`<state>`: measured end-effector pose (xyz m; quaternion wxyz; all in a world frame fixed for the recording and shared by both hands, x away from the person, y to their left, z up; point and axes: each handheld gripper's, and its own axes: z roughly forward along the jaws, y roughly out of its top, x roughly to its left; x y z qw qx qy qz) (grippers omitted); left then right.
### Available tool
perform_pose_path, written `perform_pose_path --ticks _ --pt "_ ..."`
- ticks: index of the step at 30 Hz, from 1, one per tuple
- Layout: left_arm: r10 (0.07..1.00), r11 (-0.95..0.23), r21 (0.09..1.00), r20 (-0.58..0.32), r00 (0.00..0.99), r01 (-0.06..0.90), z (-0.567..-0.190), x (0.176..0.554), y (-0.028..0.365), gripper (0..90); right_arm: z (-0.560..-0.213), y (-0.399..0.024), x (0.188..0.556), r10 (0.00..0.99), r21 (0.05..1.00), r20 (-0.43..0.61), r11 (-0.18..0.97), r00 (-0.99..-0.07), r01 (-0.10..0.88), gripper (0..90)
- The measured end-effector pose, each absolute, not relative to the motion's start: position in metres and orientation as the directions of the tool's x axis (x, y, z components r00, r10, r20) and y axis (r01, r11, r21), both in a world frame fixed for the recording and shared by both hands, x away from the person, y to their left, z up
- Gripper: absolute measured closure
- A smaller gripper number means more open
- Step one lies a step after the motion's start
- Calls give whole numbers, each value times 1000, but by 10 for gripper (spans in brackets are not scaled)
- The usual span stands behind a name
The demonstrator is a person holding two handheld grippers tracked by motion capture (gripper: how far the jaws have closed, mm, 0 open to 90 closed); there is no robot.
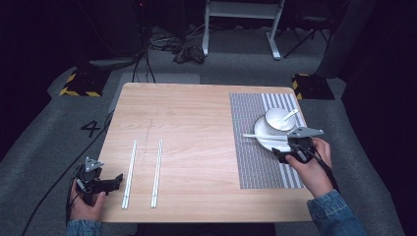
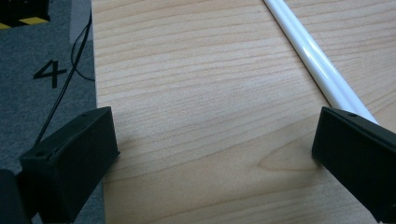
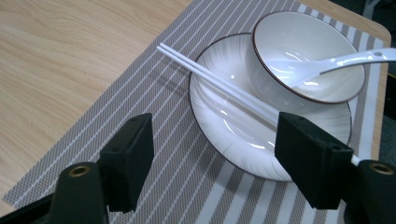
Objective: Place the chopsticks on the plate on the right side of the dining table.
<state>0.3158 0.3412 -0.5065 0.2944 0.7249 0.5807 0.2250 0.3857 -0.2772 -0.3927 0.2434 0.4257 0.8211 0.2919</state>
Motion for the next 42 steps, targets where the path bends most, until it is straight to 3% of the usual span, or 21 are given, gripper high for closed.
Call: perform_pose_path --ticks 8,20,42 --pt "973 -158 688 -14 230 708 -506 316 341 1 -395 -309 362 837 708 -167 470 -521 527 289" --pt "973 -159 689 -13 231 707 -506 317 341 1 -428 -349 341 860 718 -132 426 -493 550 296" --pt "973 -159 688 -14 232 708 -506 318 341 1 -493 -373 334 912 718 -35 307 -408 625 232"
